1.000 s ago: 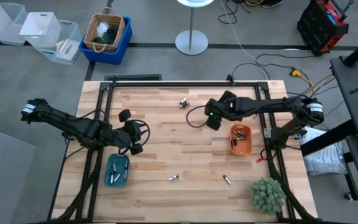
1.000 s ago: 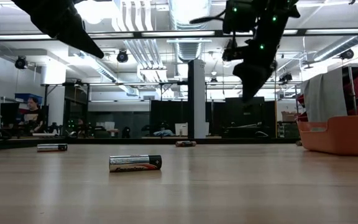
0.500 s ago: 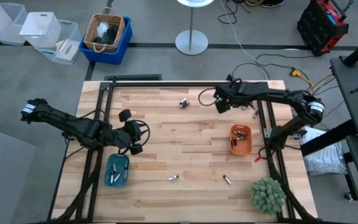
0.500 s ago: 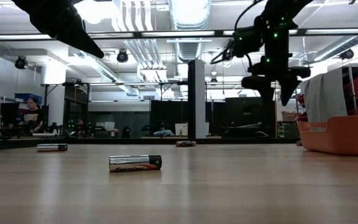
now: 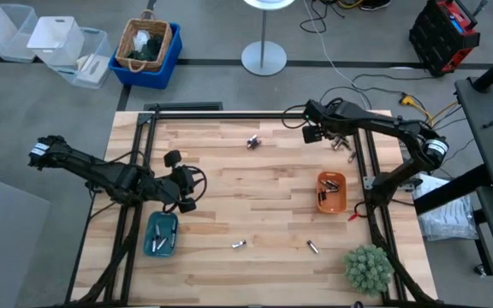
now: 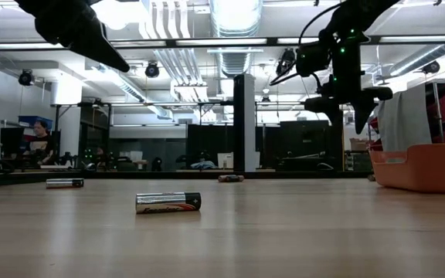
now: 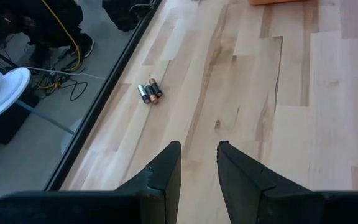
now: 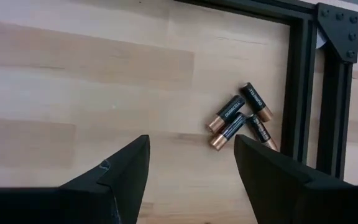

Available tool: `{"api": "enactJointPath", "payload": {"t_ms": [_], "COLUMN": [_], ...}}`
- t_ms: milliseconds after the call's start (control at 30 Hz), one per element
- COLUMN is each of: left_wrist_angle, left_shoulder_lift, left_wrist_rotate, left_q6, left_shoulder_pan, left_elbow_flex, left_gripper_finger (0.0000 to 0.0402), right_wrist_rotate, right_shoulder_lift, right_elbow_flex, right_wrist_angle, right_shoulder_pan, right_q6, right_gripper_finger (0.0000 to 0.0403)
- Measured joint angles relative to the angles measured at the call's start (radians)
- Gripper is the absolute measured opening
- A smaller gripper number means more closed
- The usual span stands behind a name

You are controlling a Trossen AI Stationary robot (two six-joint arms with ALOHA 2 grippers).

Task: Sort batteries
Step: Put the black battery into the orange bin

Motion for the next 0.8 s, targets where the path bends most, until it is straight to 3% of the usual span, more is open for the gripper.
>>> {"api": "enactJointPath", "payload": {"t_ms": [533,800], "left_wrist_angle": [0.034,0.046], "left_shoulder_lift": [-0.003,-0.004], "left_wrist_rotate": [-0.011,-0.011], "left_q6": [0.065,0.08], "left_shoulder_pan": [0.002,0.003], "left_elbow_flex": [0.001,0.001], "left_gripper_finger": [0.0084,0.0084], "right_wrist_rotate": [-0.034,-0.128], "right_shoulder_lift": [0.0,0.0], "right_elbow_flex": [0.0,-0.073], "right_wrist_angle": [0.073,-0.039], "right_shoulder_pan": [0.001,0.065], "right_q6": [-0.058,0.164], "right_gripper_finger": [0.0215,0.0215]}}
